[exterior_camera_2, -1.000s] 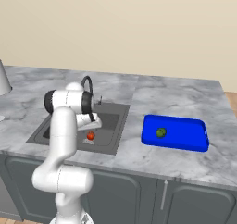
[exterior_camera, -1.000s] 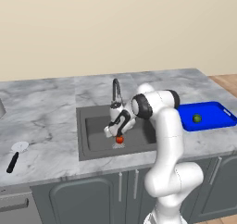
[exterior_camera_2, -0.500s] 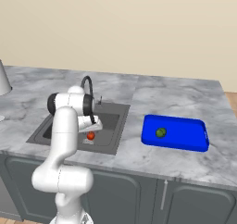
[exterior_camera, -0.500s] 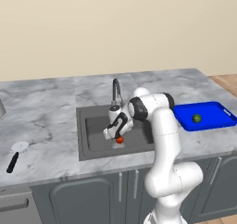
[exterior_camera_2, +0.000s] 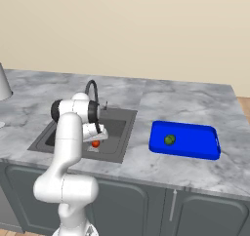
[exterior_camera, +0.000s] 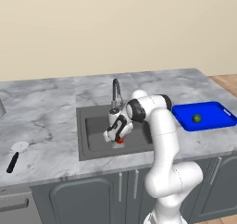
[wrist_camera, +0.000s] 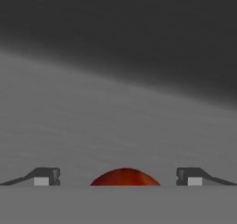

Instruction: Pick up all produce items and place them in the sink. Turn on the sink faucet to wash them. Then turn the sink off and put them in the tray.

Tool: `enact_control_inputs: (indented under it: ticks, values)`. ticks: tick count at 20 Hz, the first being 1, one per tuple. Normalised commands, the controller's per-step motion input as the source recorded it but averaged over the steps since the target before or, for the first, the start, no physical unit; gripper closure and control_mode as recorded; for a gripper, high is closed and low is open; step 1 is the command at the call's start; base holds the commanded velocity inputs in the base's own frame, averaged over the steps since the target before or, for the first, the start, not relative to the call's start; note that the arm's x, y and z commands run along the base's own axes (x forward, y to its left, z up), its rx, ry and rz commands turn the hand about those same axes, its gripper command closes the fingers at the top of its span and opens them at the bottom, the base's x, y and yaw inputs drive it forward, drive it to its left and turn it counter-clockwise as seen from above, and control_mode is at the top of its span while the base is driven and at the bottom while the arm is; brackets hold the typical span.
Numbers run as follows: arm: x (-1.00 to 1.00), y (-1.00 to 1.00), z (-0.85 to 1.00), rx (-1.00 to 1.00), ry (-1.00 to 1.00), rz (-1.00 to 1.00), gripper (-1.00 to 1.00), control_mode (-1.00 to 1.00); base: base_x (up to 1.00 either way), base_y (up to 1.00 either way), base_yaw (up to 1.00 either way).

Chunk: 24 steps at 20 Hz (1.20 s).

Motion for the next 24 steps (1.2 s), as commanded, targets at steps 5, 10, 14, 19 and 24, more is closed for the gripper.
enact_control_inputs:
  ticks: [5,10,14,19,24]
  values:
    - [0.00,-0.02,-0.14,0.02,0.00,0.00,-1.00,-1.00,0.00,0.00,0.00]
    - [-0.05,-0.03,-0.18,0.02,0.00,0.00,-1.00,-1.00,0.00,0.00,0.00]
    - [-0.28,-0.21,-0.01,0.04,-0.02,0.00,-1.00,-1.00,0.00,0.00,0.00]
    - [-0.25,-0.10,0.00,0.01,-0.01,-0.01,-1.00,-1.00,0.00,0.00,0.00]
    - [-0.01,0.00,0.00,0.00,-0.03,0.00,-1.00,-1.00,0.00,0.00,0.00]
